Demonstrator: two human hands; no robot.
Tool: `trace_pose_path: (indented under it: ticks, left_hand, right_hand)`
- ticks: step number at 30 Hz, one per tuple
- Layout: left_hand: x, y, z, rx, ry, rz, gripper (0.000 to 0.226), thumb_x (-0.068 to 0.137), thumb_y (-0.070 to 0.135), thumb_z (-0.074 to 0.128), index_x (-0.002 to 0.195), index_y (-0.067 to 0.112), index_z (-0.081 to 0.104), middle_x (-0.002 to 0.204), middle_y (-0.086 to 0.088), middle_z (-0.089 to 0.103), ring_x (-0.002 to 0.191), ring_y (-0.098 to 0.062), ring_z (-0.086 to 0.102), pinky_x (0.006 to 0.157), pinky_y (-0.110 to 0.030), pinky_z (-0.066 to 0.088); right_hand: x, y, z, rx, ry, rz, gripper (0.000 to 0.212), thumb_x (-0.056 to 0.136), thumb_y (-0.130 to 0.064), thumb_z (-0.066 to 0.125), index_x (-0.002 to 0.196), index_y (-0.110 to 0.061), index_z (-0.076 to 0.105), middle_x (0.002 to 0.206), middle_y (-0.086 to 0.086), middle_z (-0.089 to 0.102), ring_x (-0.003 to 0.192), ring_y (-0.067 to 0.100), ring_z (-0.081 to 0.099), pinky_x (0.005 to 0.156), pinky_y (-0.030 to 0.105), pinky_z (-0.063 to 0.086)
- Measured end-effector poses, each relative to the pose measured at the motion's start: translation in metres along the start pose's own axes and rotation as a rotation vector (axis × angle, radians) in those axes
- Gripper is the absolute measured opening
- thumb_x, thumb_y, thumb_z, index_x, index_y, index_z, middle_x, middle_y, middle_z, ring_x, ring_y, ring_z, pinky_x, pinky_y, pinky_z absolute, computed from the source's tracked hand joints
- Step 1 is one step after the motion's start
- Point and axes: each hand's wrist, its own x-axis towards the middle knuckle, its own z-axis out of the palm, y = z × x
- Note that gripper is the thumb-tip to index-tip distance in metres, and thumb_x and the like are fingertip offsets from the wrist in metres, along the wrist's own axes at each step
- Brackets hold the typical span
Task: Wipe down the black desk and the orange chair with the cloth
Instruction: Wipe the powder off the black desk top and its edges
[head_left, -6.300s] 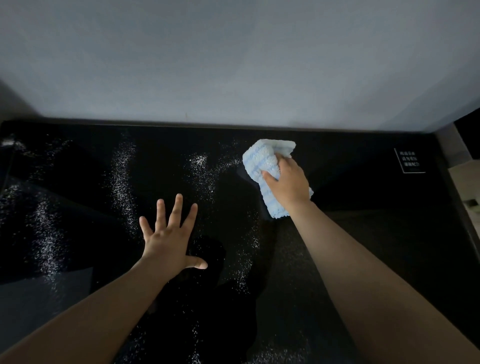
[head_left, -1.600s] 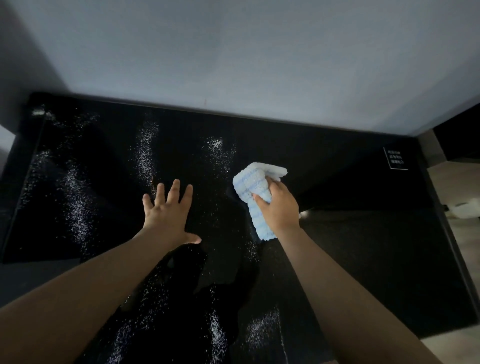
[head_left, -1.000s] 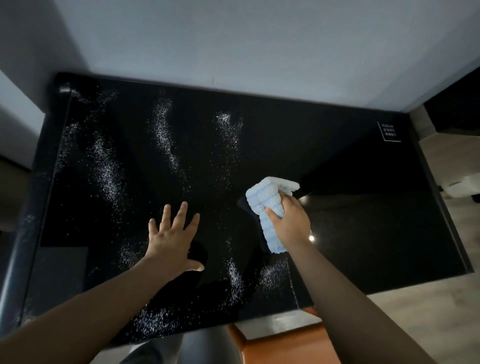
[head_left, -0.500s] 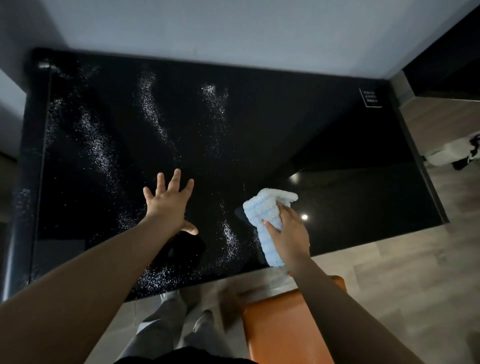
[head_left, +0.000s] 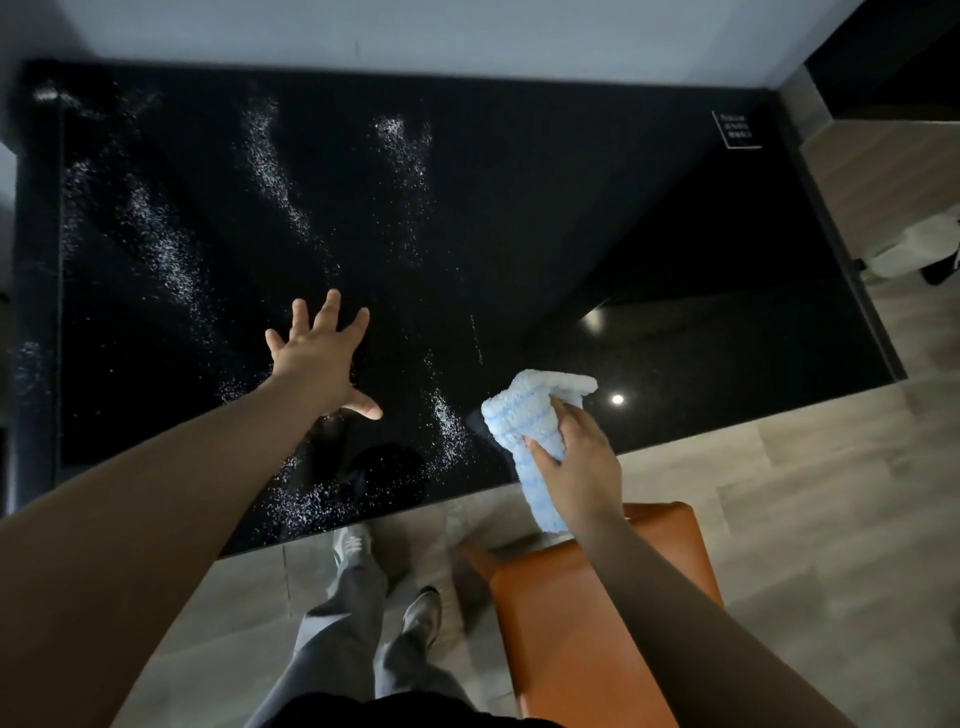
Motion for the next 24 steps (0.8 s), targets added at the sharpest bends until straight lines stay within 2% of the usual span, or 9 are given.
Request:
trace_pose_path:
  ticks: [10,13,16,19,24]
  left_hand:
    - [0.0,0.0,0.002,0.007,0.012,0.002,0.135,0.053,0.066,0.079,0.151,0.034,-0.007,0.158,-0.003,-0.022,0.145,-0.039,-0.013,0.113,-0.064,0.013]
    - [0.0,0.0,0.002,0.008,0.008,0.002,0.136,0.052,0.066,0.079,0.151,0.034,-0.008,0.158,-0.003,-0.022,0.145,-0.039,-0.013,0.113,-0.064,0.013]
    - [0.001,0.0,0.003,0.014,0.005,0.003,0.136,0.052,0.067,0.079,0.151,0.034,-0.008,0.158,-0.002,-0.022,0.145,-0.039,-0.013,0.113,-0.064,0.014]
    - [0.0,-0.001,0.002,0.017,0.005,0.006,0.136,0.052,0.068,0.078,0.151,0.034,-0.009,0.158,-0.003,-0.022,0.145,-0.039,-0.013,0.113,-0.064,0.014]
    - [-0.002,0.001,0.002,0.01,0.007,0.006,0.136,0.052,0.069,0.078,0.151,0.034,-0.009,0.158,-0.004,-0.022,0.145,-0.039,-0.012,0.113,-0.063,0.015]
  right_hand:
    - [-0.044,0.018,-0.002,0.03,-0.031,0.025,0.048,0.092,-0.035,0.062,0.135,-0.016,0.052,0.128,0.001,0.058,0.118,0.014,0.055,0.098,0.023,0.042]
    - [-0.052,0.02,-0.003,0.012,-0.044,0.062,0.046,0.091,-0.038,0.061,0.131,-0.016,0.055,0.122,0.001,0.061,0.111,0.014,0.058,0.093,0.022,0.043]
    - [-0.06,0.021,-0.007,-0.041,-0.045,0.098,0.04,0.089,-0.043,0.061,0.12,-0.017,0.06,0.107,-0.002,0.064,0.098,0.012,0.062,0.083,0.019,0.044]
    - [-0.065,0.018,-0.015,-0.008,0.027,0.119,0.038,0.086,-0.047,0.063,0.114,-0.022,0.061,0.098,-0.008,0.064,0.088,0.006,0.06,0.075,0.016,0.042]
    - [-0.042,-0.006,-0.036,0.107,0.16,0.143,0.038,0.086,-0.049,0.062,0.117,-0.026,0.058,0.098,-0.016,0.057,0.091,0.004,0.059,0.075,0.017,0.042]
